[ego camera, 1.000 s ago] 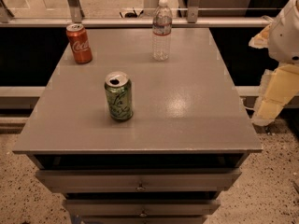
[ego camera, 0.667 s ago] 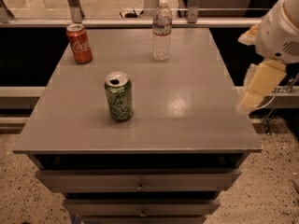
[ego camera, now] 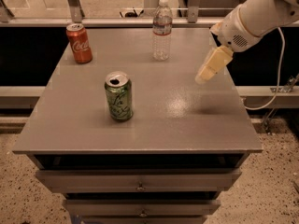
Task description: Knock water bottle over
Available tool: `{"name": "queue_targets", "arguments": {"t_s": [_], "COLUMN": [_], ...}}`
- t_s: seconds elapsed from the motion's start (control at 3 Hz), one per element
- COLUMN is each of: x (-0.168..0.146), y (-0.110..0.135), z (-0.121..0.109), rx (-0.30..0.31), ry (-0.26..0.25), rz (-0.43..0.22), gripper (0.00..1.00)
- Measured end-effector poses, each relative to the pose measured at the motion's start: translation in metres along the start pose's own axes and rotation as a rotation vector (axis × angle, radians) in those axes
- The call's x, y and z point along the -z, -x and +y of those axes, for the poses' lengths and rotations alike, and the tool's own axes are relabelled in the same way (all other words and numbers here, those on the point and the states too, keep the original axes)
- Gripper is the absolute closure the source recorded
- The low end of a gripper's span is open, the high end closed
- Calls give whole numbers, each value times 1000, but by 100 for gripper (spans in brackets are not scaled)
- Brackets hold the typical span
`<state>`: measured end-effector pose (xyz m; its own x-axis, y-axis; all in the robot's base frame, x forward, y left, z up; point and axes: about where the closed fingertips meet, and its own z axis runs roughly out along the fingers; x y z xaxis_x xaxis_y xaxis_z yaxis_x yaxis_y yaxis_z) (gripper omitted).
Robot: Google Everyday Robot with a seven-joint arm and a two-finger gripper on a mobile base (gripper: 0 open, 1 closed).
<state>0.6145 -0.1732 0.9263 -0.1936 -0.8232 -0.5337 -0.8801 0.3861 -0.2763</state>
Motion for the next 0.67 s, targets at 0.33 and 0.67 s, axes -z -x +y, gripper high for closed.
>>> {"name": "queue_targets", "arguments": {"t_s": [0.33, 0.67], "x": [0, -9], "y": [0, 4], "z": [0, -7], "rx": [0, -9], "ry": [0, -14], "rz": [0, -48], "gripper": [0, 0]}}
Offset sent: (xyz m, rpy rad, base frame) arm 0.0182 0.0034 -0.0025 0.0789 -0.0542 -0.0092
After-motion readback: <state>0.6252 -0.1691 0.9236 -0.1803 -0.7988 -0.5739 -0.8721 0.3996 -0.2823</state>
